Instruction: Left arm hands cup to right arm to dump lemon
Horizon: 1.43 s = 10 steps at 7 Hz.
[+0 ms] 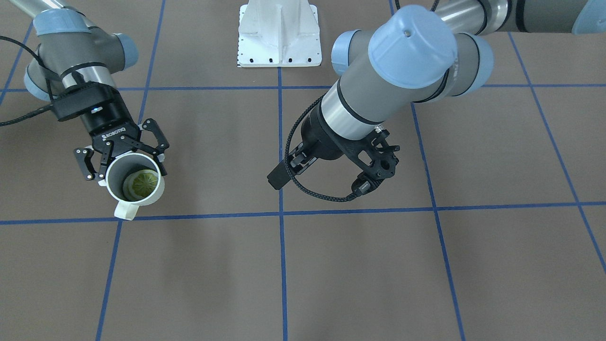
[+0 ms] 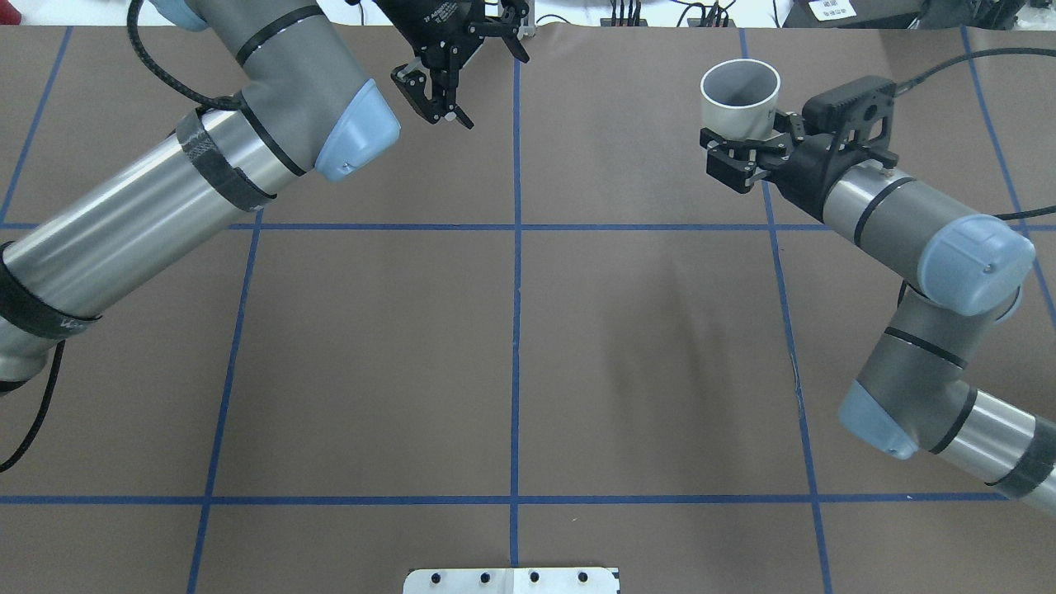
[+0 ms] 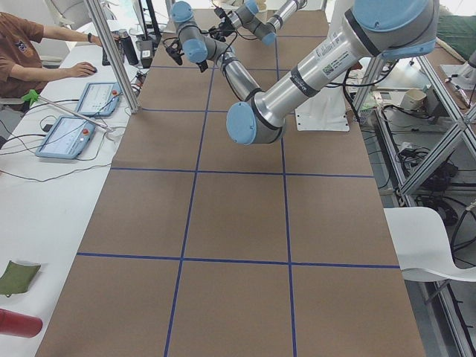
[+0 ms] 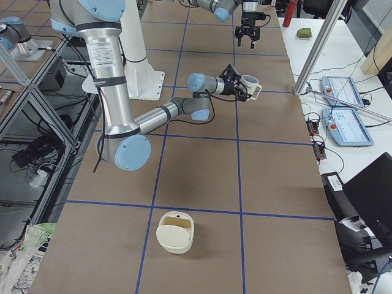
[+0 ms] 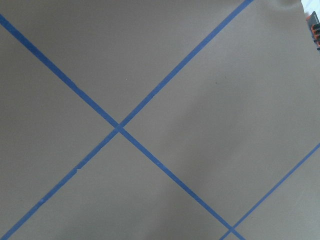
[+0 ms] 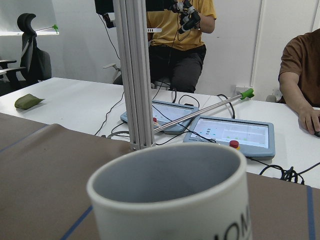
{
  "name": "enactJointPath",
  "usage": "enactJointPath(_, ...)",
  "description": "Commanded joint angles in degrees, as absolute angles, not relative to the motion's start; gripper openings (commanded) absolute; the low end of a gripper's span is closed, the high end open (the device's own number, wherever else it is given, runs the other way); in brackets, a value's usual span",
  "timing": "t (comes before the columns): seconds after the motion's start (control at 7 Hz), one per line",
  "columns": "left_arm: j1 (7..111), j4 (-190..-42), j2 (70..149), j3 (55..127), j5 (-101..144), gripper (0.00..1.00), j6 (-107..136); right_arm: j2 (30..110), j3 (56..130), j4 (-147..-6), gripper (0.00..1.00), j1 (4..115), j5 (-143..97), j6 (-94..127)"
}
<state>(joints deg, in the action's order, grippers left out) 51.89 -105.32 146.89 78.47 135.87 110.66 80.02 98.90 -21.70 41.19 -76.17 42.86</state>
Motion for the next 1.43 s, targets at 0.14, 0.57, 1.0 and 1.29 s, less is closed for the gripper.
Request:
enactJointPath(0.14, 52.1, -105.3, 146.6, 79.5, 135.1, 1.00, 110.3, 95.0, 99.1, -5.2, 0.29, 48.0, -83.6, 46.0)
enactJointPath(0.57, 53.2, -105.2, 145.7, 80.6, 134.6, 1.00, 107.8, 105.8, 98.2, 8.5, 0.28, 55.7, -92.2, 54.0)
enactJointPath(1.0, 53.1, -105.2, 145.7, 80.8, 134.6, 1.00, 107.8, 109.3, 85.0, 29.5, 0.28, 61.9, -98.6, 61.9)
enactJointPath(1.29, 53.0, -105.1, 145.7, 81.3, 134.2, 1.00, 107.9, 112.4, 79.7, 38.6, 0.28, 65.6, -103.9, 67.6)
